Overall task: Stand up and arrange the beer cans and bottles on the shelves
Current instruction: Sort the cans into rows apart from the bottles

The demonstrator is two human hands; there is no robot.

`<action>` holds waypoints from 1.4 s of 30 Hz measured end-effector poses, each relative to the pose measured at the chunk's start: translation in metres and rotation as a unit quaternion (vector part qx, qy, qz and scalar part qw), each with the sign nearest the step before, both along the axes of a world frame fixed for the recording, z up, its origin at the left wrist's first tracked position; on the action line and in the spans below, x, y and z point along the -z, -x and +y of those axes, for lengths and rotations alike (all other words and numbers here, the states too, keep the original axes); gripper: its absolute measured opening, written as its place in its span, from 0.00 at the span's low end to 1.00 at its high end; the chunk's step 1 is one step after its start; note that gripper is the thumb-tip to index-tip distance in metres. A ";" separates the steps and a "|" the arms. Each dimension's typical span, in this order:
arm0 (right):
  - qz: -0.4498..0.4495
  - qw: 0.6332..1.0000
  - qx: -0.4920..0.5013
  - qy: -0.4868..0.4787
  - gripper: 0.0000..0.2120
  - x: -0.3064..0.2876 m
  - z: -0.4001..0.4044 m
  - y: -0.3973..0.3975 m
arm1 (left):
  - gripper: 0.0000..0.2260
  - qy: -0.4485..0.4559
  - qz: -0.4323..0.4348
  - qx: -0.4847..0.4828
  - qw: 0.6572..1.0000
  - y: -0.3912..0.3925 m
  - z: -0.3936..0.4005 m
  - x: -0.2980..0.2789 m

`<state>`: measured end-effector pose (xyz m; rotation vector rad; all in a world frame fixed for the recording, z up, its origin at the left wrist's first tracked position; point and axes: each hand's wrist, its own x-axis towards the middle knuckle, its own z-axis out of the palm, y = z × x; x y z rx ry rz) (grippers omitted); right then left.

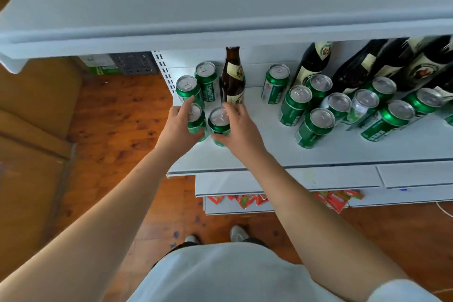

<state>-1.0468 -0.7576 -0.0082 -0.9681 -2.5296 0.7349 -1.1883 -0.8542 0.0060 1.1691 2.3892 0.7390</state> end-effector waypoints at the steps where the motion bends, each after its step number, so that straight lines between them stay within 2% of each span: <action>1: -0.004 1.000 -0.009 0.010 0.39 -0.002 0.001 0.006 | 0.39 0.017 0.005 0.005 1.000 0.000 -0.001 -0.001; 3: -0.015 1.000 -0.016 0.020 0.42 -0.008 0.005 0.004 | 0.39 0.021 0.063 -0.001 0.998 -0.003 -0.001 -0.006; 5: 0.023 0.998 0.028 -0.042 0.36 -0.017 0.007 -0.019 | 0.32 -0.064 0.145 -0.018 0.987 -0.015 0.000 -0.016; 7: 0.111 0.971 0.160 -0.137 0.24 -0.022 0.014 -0.060 | 0.23 -0.179 0.177 0.002 0.968 -0.037 0.007 -0.028; 8: 0.139 0.946 0.243 -0.161 0.22 -0.022 0.020 -0.082 | 0.20 -0.211 0.174 0.024 0.962 -0.049 0.013 -0.034; 10: 0.154 0.905 0.370 -0.139 0.27 -0.017 0.034 -0.121 | 0.17 -0.236 0.147 0.073 0.958 -0.071 0.033 -0.041; 11: 0.155 0.899 0.396 -0.104 0.32 -0.013 0.040 -0.136 | 0.17 -0.237 0.121 0.090 0.960 -0.081 0.047 -0.042; 13: 0.158 0.909 0.385 -0.038 0.37 -0.003 0.050 -0.152 | 0.18 -0.220 0.073 0.106 0.967 -0.097 0.077 -0.039; 16: 0.150 0.928 0.341 0.011 0.39 0.008 0.052 -0.154 | 0.22 -0.149 0.064 0.137 0.977 -0.117 0.120 -0.028; 20: 0.125 0.921 0.366 0.046 0.38 0.012 0.055 -0.145 | 0.30 -0.053 0.056 0.184 0.980 -0.135 0.163 -0.017; 23: 0.118 0.919 0.373 0.051 0.37 0.013 0.058 -0.141 | 0.32 -0.014 0.032 0.203 0.979 -0.139 0.177 -0.005; 28: 0.089 0.944 0.314 0.040 0.31 0.014 0.059 -0.154 | 0.29 -0.036 0.011 0.172 0.984 -0.139 0.173 -0.002; 32: 0.110 0.956 0.263 0.066 0.26 0.014 0.058 -0.163 | 0.29 -0.055 0.056 0.125 0.989 -0.130 0.130 -0.014; 37: 0.151 0.966 0.200 0.060 0.27 0.000 0.065 -0.135 | 0.30 -0.068 0.138 0.093 0.984 -0.130 0.076 -0.019; 39: 0.130 0.975 0.178 0.033 0.27 -0.005 0.074 -0.117 | 0.29 -0.058 0.145 0.090 0.984 -0.129 0.066 -0.012; 42: 0.084 0.985 0.142 0.052 0.28 -0.009 0.085 -0.092 | 0.29 -0.051 0.165 0.098 0.980 -0.124 0.058 -0.002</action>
